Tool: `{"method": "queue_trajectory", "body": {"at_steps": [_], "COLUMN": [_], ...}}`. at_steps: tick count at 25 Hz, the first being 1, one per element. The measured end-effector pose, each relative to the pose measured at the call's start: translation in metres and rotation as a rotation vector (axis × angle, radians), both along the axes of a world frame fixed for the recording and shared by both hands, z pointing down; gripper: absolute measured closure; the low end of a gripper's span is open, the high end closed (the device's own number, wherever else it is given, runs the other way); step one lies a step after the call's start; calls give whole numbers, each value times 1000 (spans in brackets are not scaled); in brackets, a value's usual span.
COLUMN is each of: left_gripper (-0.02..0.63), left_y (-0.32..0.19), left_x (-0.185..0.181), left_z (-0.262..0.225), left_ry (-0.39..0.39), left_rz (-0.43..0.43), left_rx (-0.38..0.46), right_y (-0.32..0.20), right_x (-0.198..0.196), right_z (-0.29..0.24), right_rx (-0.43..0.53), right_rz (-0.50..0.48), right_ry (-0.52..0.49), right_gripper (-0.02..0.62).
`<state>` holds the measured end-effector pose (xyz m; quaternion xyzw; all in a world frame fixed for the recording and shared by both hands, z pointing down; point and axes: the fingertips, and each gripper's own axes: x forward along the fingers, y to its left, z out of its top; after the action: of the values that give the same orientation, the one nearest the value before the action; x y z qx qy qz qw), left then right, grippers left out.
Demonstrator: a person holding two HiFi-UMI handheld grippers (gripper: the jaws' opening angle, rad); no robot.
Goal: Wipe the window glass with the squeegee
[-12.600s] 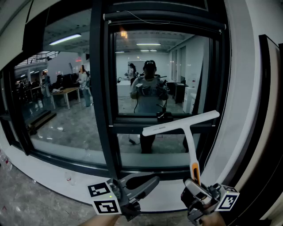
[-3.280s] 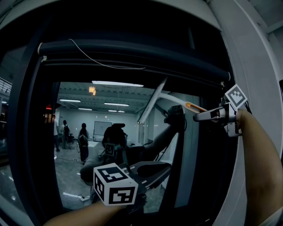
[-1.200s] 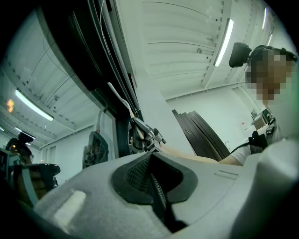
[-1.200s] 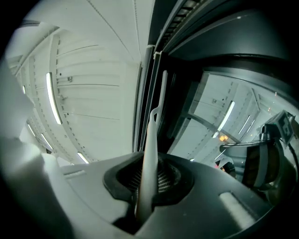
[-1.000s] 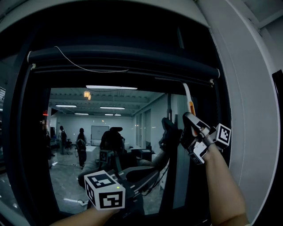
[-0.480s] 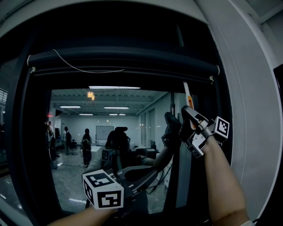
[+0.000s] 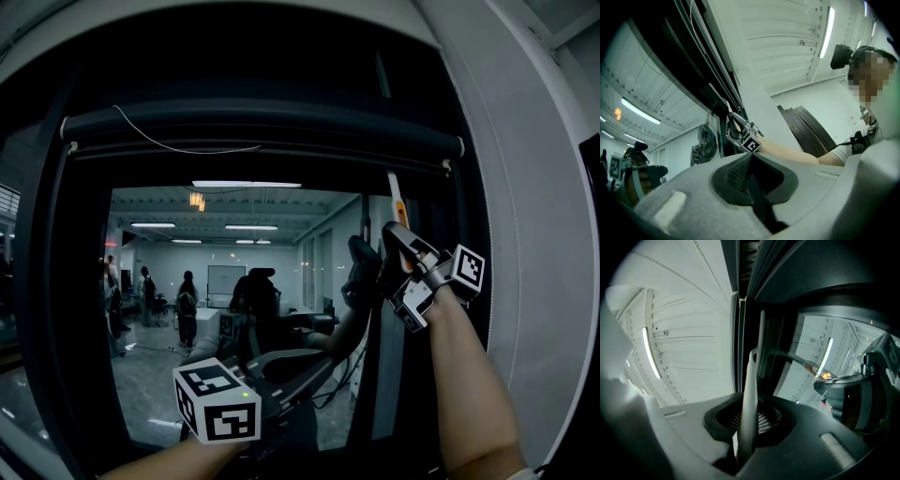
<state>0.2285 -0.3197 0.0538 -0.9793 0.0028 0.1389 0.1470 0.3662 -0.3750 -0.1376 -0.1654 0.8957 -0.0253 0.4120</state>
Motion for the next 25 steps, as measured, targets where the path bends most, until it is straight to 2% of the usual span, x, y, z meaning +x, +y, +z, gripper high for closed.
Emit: {"method": "queue_trajectory", "body": {"at_steps": [9,21,25], "left_gripper": [609,609,609], "left_y": [3,10,14], "left_x": [-2,-2,-6], "left_z": [2,24,48], "left_ry": [31,47,29], "left_rz": [-40,-45,-50], "left_rx": [-43,-75,-81], "right_y": [-1,2,3], "right_x": [2,-1,-1], "right_z": [3,31,62], "right_rx": [-1,-13,-24], "right_rz": [-7,-20,-28], "right_ry": [-2,-29,-41], "right_gripper": [552,554,552]}}
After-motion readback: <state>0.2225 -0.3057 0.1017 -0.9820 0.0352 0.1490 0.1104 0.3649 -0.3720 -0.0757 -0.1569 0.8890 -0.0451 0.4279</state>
